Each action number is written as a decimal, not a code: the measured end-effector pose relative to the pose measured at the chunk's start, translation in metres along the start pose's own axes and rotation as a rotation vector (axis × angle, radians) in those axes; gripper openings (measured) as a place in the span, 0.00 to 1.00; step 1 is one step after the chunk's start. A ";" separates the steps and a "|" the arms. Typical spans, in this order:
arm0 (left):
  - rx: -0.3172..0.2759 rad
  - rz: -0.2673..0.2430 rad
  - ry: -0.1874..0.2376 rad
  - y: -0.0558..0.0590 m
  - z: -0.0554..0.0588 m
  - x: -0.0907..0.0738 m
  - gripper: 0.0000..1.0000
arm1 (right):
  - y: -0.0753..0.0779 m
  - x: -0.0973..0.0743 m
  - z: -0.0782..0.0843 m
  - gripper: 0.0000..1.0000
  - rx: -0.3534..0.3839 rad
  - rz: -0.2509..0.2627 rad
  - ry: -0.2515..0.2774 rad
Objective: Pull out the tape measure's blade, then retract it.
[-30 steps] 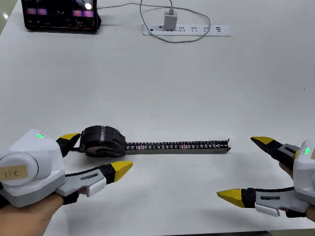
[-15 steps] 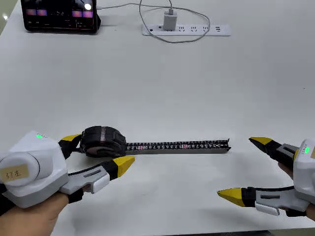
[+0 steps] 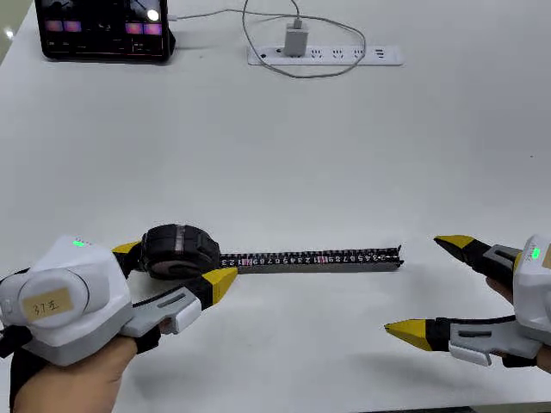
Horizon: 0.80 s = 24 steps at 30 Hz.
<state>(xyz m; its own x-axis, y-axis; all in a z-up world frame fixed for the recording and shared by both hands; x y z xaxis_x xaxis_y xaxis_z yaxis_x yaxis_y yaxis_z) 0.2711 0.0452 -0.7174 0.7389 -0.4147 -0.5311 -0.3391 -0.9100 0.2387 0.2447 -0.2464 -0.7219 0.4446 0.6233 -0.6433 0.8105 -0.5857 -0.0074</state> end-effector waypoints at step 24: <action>-0.038 -0.137 -0.026 -0.005 0.001 0.010 0.68 | 0.020 0.008 -0.008 0.57 -0.127 -0.059 -0.079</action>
Point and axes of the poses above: the centre of the closed fingertips' face, and the gripper's own axes: x roughly forward along the fingers, y roughly to its right, z roughly out of its underside, the point moved 3 cm from there along -x, roughly backward along the fingers
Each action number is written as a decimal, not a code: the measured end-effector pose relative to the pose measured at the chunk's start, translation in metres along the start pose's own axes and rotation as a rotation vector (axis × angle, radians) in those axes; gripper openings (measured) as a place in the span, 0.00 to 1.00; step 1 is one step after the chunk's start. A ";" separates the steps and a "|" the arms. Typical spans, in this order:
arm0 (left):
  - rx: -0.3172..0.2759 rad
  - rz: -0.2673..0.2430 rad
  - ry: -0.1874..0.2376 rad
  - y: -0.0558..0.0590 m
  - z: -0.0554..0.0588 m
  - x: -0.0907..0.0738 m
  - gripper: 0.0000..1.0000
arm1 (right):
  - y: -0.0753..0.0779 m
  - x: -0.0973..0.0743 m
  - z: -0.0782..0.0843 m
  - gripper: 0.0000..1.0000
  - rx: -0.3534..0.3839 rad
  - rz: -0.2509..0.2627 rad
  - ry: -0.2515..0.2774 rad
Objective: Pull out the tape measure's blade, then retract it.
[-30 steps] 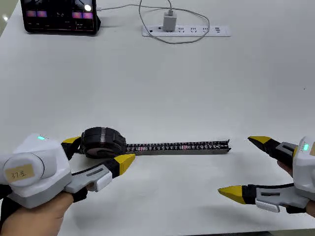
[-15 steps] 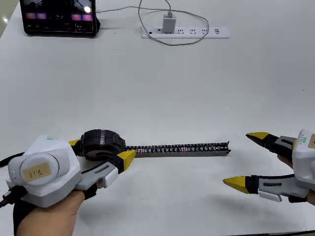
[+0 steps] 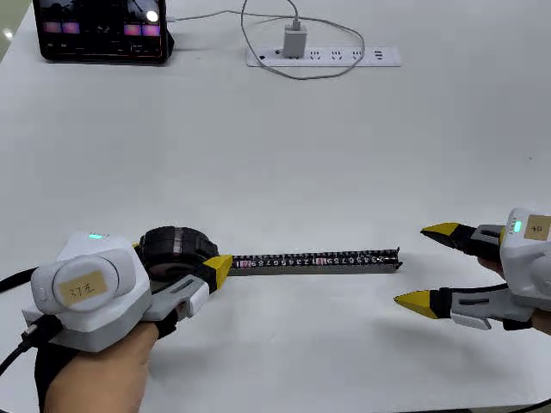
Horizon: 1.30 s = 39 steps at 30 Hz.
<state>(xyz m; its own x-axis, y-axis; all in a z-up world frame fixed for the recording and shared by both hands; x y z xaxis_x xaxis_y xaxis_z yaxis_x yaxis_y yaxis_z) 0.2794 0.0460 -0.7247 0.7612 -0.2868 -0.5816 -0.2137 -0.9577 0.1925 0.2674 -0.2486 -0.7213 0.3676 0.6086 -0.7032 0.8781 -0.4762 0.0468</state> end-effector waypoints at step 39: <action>-0.059 -0.034 -0.009 -0.008 0.000 0.003 0.59 | 0.010 0.020 0.000 0.31 -0.143 -0.181 -0.119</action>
Point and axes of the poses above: the centre of the closed fingertips' face, and the gripper's own axes: x roughly forward along the fingers, y roughly to its right, z roughly out of its underside, the point moved 3 cm from there along -x, roughly backward along the fingers
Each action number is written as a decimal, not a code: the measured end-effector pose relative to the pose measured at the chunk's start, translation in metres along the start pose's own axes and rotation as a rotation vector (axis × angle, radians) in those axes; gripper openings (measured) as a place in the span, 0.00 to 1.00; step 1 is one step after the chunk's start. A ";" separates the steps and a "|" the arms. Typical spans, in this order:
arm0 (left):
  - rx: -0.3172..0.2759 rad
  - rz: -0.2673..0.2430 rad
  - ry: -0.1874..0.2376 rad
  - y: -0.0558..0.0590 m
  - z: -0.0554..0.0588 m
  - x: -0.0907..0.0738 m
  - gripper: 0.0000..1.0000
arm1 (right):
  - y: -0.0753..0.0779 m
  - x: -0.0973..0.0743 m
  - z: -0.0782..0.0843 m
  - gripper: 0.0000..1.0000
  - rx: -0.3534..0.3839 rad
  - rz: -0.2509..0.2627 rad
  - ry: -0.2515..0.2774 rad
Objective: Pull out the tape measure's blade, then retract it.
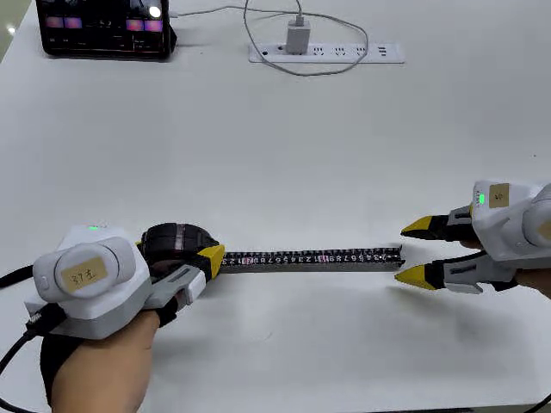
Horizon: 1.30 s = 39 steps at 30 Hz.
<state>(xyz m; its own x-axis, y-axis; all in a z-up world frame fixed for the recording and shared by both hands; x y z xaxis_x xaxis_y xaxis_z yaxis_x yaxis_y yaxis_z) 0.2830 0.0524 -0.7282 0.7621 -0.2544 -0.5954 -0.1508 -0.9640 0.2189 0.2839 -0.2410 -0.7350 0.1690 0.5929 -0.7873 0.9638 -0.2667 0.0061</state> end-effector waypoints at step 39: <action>-0.004 -0.003 -0.003 0.000 0.001 0.000 0.59 | 0.004 0.017 0.008 0.12 -0.162 -0.121 -0.155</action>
Point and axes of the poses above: the centre of the closed fingertips' face, and the gripper's own axes: x roughly forward along the fingers, y roughly to its right, z roughly out of its underside, the point moved 3 cm from there along -x, roughly backward along the fingers
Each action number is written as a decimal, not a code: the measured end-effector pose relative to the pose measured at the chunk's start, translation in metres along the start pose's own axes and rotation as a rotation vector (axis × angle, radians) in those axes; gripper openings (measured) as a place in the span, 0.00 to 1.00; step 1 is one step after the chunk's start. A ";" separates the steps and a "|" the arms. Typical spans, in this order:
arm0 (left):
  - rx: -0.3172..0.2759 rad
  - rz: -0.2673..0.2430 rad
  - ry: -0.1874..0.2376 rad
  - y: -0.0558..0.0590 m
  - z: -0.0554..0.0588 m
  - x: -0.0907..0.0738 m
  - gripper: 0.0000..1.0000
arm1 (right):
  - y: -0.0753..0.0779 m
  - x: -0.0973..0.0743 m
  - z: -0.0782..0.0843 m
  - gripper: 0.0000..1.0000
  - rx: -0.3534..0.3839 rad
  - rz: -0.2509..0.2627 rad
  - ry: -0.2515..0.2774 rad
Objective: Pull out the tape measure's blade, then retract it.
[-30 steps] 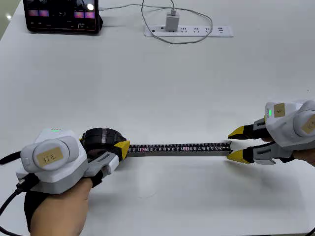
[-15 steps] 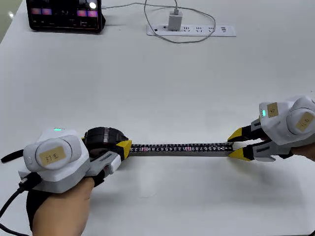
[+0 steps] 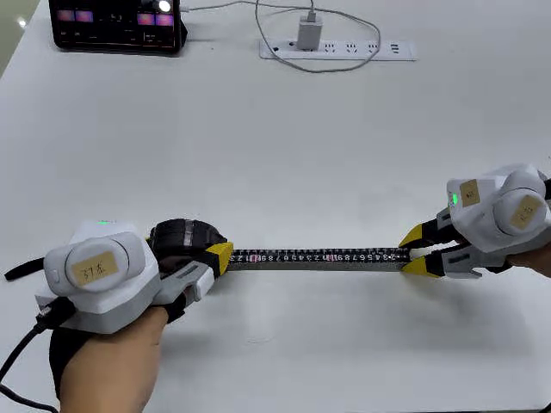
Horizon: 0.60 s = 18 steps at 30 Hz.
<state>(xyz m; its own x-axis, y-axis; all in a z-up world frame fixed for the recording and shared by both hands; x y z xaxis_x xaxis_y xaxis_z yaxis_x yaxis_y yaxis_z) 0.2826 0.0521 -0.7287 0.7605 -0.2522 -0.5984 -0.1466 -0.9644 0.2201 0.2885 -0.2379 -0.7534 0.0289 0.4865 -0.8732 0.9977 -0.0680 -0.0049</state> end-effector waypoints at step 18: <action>0.003 -0.008 -0.027 -0.002 0.000 0.001 0.57 | 0.002 0.000 -0.001 0.11 0.000 -0.005 -0.015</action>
<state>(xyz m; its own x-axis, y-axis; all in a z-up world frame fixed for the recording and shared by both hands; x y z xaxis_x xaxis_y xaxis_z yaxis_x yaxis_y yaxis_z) 0.2837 0.0537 -0.7297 0.7441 -0.2463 -0.6211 -0.1422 -0.9667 0.2129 0.2909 -0.2374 -0.7528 0.0229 0.4738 -0.8803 0.9978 -0.0657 -0.0094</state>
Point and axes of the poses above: the centre of the closed fingertips' face, and the gripper's own axes: x roughly forward along the fingers, y roughly to its right, z roughly out of its underside, the point moved 3 cm from there along -x, roughly backward along the fingers
